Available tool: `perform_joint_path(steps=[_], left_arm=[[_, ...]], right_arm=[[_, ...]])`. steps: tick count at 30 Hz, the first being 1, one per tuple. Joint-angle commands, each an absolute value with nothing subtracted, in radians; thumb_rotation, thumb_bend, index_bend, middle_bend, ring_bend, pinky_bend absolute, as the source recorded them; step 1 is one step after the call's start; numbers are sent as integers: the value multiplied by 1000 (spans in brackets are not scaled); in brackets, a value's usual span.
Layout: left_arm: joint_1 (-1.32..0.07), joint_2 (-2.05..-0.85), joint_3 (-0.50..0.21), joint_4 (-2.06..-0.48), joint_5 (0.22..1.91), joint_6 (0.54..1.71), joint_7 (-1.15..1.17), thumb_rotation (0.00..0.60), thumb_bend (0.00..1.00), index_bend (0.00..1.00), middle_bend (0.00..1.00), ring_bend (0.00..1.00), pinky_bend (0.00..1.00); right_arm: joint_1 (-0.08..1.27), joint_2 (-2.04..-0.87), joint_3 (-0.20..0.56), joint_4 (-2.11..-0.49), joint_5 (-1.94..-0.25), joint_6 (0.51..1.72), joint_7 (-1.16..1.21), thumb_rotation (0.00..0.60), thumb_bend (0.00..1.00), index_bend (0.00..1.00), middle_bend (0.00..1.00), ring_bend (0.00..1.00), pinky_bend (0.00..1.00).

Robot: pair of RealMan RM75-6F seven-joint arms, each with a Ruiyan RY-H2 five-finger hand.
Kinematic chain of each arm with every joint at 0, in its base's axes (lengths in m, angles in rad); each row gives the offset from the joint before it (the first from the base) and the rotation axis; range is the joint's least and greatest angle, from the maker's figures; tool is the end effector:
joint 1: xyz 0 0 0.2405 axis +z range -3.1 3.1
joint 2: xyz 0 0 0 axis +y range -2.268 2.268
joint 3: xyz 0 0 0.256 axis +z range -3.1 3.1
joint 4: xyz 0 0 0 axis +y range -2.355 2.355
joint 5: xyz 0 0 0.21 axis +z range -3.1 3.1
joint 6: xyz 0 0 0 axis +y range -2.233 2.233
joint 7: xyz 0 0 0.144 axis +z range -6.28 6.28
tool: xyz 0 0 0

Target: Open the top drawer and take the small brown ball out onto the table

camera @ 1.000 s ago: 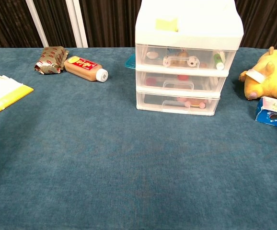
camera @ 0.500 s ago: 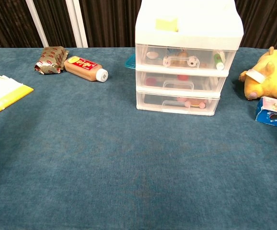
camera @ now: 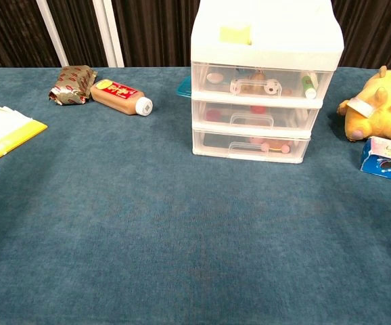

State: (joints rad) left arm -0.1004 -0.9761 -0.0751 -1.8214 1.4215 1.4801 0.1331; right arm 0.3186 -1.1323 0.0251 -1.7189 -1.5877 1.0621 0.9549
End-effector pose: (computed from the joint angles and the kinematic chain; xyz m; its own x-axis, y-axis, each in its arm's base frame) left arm -0.2837 0.1874 0.1905 0.4481 -0.0107 0.8939 0.8935 0.0371 -0.4475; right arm -0.2515 -0.2226 0.0831 -0.5087 -0.4684 0.7223 -0.8446 0.1087 -0.5243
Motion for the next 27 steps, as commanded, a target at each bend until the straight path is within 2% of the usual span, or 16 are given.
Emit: perform_joint_path(steps=[1,4,11,27], left_arm=[[-101,-977,-74,-1819,1420,1477,133,600,360,95,0,0,0],[-102,-976,-76,-1817,1415,1474,132,600,360,96,0,0,0],[-104,-976,-78,-1813,1406,1469,127,600,361,95,0,0,0],[-104,-972,-79,-1809,1396,1461,120,600,364,96,0,0,0]], right_arm=[[394,-1223,53,-1718,-1535,976,899,600,473,115,736,844,961],[423,-1274,79,-1697,-1494,951,869,600,491,108,748,849,964],[460,-1344,122,-1690,-1424,934,793,600,625,85,776,863,986],[509,-1474,211,-1640,-1293,943,705,600,680,75,811,895,1000]])
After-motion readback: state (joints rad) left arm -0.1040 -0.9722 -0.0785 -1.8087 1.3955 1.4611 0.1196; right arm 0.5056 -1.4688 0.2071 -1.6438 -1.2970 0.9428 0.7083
